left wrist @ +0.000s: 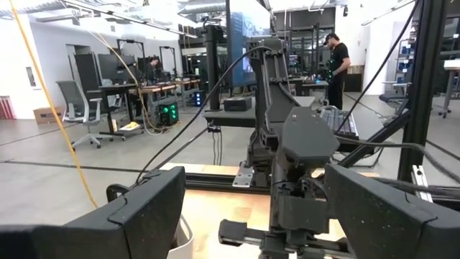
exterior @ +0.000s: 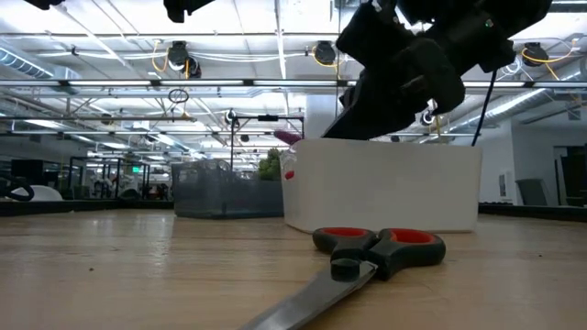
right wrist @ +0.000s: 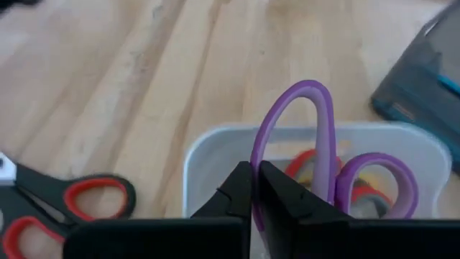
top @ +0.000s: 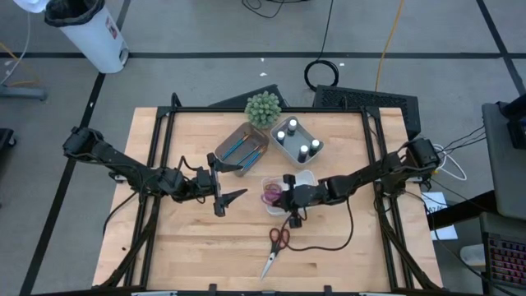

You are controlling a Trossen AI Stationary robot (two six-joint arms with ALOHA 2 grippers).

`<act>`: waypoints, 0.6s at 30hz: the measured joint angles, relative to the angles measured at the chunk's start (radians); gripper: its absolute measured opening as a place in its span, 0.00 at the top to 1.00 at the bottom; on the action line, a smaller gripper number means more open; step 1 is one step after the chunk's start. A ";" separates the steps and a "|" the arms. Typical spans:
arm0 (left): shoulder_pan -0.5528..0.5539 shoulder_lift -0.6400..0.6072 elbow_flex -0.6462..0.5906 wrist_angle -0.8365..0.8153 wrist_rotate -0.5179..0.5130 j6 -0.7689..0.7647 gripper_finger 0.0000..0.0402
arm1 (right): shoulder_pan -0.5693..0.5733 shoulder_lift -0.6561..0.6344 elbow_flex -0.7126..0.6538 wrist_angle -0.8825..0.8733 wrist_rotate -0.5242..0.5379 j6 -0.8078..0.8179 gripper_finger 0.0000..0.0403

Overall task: Pick & Place Paint Supplies
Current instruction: Put the purple scissors into the white bin, then put the black scissors into the white bin

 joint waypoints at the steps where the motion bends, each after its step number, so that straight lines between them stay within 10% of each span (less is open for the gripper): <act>1: 0.000 0.000 0.000 0.000 0.000 0.003 0.15 | -0.001 0.006 0.001 0.007 -0.016 0.001 0.99; 18: 0.001 0.000 0.000 -0.001 0.000 0.004 0.15 | -0.028 0.020 0.001 -0.017 -0.016 0.113 0.68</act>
